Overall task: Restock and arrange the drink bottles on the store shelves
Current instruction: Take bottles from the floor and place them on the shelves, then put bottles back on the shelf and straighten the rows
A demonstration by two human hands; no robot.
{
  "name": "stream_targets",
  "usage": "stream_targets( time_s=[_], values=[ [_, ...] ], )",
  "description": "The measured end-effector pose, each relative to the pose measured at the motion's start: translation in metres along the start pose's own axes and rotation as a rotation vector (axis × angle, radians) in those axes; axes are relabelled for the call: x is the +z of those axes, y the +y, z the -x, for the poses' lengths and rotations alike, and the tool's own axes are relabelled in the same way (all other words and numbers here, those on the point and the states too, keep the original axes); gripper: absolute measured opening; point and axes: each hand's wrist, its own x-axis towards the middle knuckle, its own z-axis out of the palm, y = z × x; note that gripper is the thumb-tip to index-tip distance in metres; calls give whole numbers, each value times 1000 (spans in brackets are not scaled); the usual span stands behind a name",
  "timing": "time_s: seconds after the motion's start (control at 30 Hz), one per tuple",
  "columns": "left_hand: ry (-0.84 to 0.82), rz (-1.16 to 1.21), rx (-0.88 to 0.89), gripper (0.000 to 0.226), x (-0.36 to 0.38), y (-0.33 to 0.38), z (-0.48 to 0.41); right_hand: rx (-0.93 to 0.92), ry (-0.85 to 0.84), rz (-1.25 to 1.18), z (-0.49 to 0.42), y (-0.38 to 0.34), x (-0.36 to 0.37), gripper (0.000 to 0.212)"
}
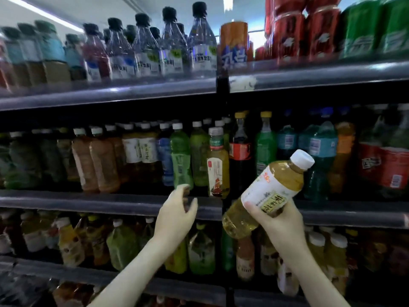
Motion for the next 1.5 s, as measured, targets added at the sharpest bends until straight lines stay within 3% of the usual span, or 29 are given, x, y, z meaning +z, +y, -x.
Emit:
stream_targets(
  time_s=[0.17, 0.4, 0.63, 0.77, 0.87, 1.0, 1.13, 1.2, 1.27, 1.4, 1.5],
  values=[
    [-17, 34, 84, 54, 17, 14, -55, -109, 162, 100, -8, -6, 8, 46],
    [-107, 202, -43, 94, 68, 32, -106, -199, 242, 323, -31, 3, -5, 45],
    [-73, 245, -78, 88, 79, 29, -113, -253, 254, 314, -41, 2, -11, 39],
    [25, 478, -25, 74, 73, 21, -94, -281, 232, 303, -42, 5, -5, 38],
    [110, 622, -17, 76, 65, 9, -70, -279, 206, 264, -38, 9, 4, 38],
    [391, 565, 232, 79, 50, -7, -46, -252, 147, 258, -28, 14, 19, 36],
    [477, 549, 308, 84, 25, -24, -21, -229, 77, 201, -5, 17, 38, 38],
    [414, 596, 233, 90, 14, -34, -3, -204, 34, 193, 9, 24, 43, 46],
    [297, 630, 153, 99, 13, -50, 19, -147, -48, 201, 25, 37, 42, 28],
    [114, 596, -79, 79, 22, -84, 73, 45, -230, 211, 62, 74, 41, 29],
    [-58, 574, -341, 86, 39, -104, 120, 224, -316, 163, 97, 118, 38, 42]
  ],
)
